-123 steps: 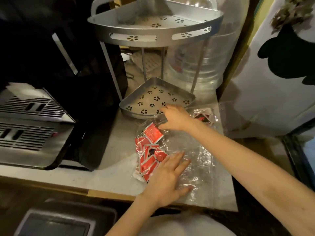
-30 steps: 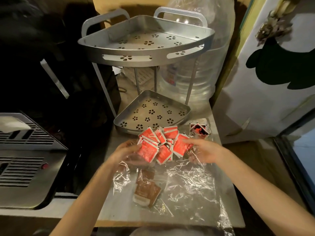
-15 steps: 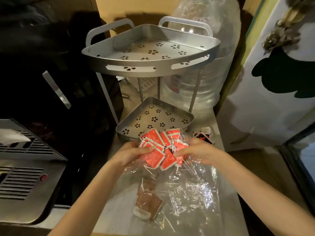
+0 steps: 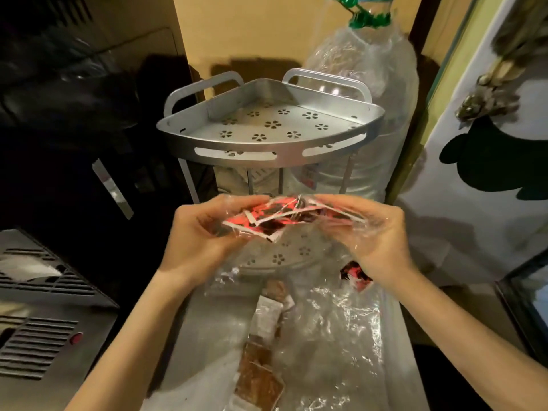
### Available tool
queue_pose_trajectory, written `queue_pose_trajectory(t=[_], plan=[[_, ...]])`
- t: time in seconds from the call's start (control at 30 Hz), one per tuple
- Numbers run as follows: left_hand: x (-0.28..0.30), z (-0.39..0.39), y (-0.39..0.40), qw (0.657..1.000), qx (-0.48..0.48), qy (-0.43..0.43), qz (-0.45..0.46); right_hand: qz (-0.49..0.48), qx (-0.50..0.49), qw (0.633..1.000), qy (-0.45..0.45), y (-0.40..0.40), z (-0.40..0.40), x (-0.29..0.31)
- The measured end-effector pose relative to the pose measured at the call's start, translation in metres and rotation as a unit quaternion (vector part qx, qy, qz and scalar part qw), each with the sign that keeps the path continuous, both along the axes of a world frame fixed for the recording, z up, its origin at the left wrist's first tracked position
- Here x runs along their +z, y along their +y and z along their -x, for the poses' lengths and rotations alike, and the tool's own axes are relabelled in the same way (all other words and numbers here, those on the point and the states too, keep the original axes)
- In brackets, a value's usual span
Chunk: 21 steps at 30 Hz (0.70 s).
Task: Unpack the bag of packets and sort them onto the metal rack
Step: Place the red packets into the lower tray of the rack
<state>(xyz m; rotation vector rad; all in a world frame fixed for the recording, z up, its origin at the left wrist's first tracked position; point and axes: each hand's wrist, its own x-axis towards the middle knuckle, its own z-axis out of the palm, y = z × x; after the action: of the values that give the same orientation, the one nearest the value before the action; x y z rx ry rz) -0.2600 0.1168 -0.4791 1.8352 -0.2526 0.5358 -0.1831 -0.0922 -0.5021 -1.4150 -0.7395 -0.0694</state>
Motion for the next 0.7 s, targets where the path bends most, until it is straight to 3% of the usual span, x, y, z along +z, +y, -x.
queue_pose_trajectory(t=[0.17,0.27,0.43,0.7], plan=[[-0.006,-0.002,0.006,0.988,0.028,-0.117,-0.093,0.063,-0.075,0.969,-0.227,0.001,0.0,-0.004],[-0.02,-0.007,0.011,0.985,0.037,-0.108,-0.132,0.102,-0.103,0.946,-0.29,0.003,-0.007,-0.02],[-0.05,-0.015,0.014,0.988,0.051,-0.055,-0.133,0.102,-0.103,0.964,-0.221,0.01,-0.016,-0.057],[-0.1,-0.032,0.014,0.993,0.092,0.055,-0.047,0.137,-0.081,0.983,-0.095,0.021,-0.037,-0.109]])
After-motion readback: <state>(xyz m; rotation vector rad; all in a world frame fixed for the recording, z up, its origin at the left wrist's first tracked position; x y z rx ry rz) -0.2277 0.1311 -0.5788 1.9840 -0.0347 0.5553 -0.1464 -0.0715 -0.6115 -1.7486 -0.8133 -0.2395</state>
